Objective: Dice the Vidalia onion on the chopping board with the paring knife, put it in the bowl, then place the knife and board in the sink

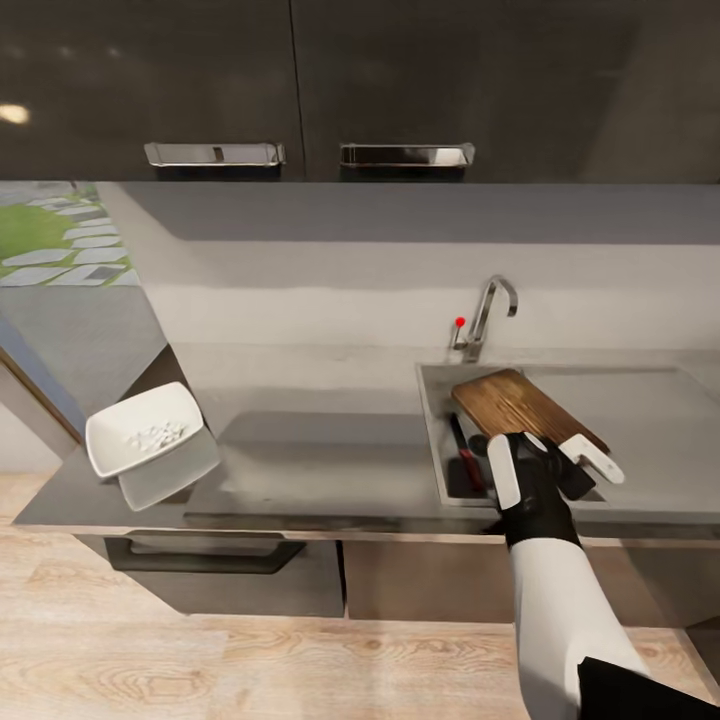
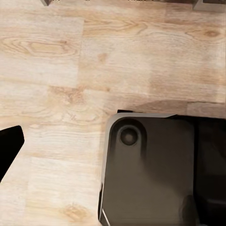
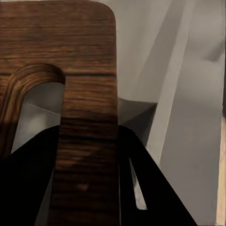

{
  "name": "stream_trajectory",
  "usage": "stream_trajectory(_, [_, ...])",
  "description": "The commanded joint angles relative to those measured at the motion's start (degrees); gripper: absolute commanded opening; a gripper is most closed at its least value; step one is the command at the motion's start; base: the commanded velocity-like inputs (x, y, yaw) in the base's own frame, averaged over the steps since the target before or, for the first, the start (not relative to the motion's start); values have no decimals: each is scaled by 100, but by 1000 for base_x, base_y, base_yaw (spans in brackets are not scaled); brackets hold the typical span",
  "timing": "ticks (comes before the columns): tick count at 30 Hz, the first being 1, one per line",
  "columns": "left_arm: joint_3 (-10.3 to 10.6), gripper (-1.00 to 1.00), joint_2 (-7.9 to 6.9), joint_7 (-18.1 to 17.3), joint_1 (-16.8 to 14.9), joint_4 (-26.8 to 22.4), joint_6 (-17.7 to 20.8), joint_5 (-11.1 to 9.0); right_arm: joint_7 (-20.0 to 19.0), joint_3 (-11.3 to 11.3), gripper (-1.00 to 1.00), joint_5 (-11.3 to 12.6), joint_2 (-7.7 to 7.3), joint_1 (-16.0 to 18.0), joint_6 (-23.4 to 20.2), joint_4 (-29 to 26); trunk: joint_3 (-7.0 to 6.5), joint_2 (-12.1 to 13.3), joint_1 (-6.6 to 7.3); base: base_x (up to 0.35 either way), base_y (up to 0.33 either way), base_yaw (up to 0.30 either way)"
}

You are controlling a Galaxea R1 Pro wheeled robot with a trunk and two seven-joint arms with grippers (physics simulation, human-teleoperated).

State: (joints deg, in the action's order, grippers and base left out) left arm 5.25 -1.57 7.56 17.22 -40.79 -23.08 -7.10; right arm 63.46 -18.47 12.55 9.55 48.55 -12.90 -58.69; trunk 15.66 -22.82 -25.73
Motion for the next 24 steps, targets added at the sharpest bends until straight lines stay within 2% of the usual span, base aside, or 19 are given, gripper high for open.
stream_trajectory(1, [49, 100, -10, 44, 1, -8, -12, -57, 64, -7, -100, -13, 31, 5, -55, -11, 9, -10, -5, 171, 0, 0])
stream_trajectory(5, [53, 100, -10, 44, 1, -15, -13, -58, 247, -7, -100, -8, 45, 5, -47, -11, 9, -10, -5, 249, 61, 0])
stream_trajectory(10, [49, 100, -18, 44, 1, -5, -12, -62, 278, -24, -100, 2, 45, 5, 22, -19, 9, -10, -5, 294, 158, 0])
stream_trajectory(13, [47, 100, -19, 44, 1, -10, -12, -61, 484, -28, -100, 196, 45, 5, 176, -108, 9, -10, -5, 193, 60, 0])
stream_trajectory(15, [47, 100, -19, 44, 1, -18, -12, -59, 815, -20, -100, 346, 45, 5, 226, -126, 9, -10, -5, 121, 14, 0])
stream_trajectory(18, [46, 100, -19, 44, 1, -26, -12, -57, 1101, -13, -100, 501, 45, 5, 344, -132, 9, -10, -5, 102, 5, 0])
stream_trajectory(21, [47, 100, -19, 44, 1, -38, -12, -58, 1206, -8, -100, 722, 45, 5, 439, -134, 9, -10, -5, 93, 1, 0])
stream_trajectory(24, [47, 100, -19, 44, 1, -42, -16, -58, 1219, -7, -100, 797, 45, 5, 462, -134, 9, -10, -5, 105, 28, 0])
